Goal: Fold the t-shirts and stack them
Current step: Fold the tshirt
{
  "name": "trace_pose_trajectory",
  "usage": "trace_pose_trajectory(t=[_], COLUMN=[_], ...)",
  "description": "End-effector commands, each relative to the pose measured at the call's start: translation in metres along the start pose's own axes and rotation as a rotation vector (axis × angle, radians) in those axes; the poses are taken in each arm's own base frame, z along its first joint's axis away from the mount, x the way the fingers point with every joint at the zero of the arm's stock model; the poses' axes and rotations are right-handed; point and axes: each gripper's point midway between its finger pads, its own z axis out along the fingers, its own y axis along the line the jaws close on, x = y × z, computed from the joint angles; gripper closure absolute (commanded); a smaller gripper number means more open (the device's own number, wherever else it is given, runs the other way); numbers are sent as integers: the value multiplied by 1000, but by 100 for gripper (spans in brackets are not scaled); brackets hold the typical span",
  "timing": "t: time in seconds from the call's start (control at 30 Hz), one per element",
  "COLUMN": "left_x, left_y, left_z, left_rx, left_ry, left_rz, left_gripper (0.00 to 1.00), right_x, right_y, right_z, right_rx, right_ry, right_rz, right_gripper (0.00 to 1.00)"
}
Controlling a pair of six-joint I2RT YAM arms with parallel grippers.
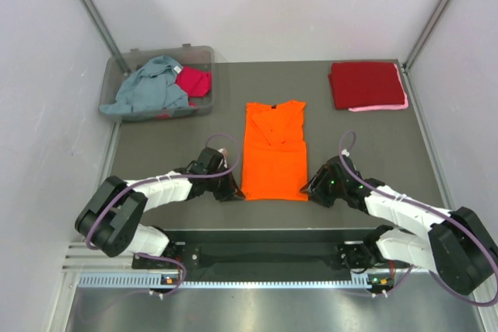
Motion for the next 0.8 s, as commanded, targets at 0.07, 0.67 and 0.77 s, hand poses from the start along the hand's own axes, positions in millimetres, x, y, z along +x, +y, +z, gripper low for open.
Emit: trace_pose_trajectory(t=[0.07, 0.67, 0.77], left_x=[0, 0, 2], left_y=[24, 21, 20], left_z=[4, 1, 0], left_rx=[-105, -106, -104], left_ry=[-23, -40, -38], left_rz=[3, 14, 17], left_gripper=[100, 100, 100], right_x=[10, 15, 15], right_y=[-25, -45, -46], right_z=[0, 1, 0], right_rx=[103, 168, 171], right_ry=[2, -47, -52], right_rz=[-2, 18, 21], right_gripper=[53, 66, 74])
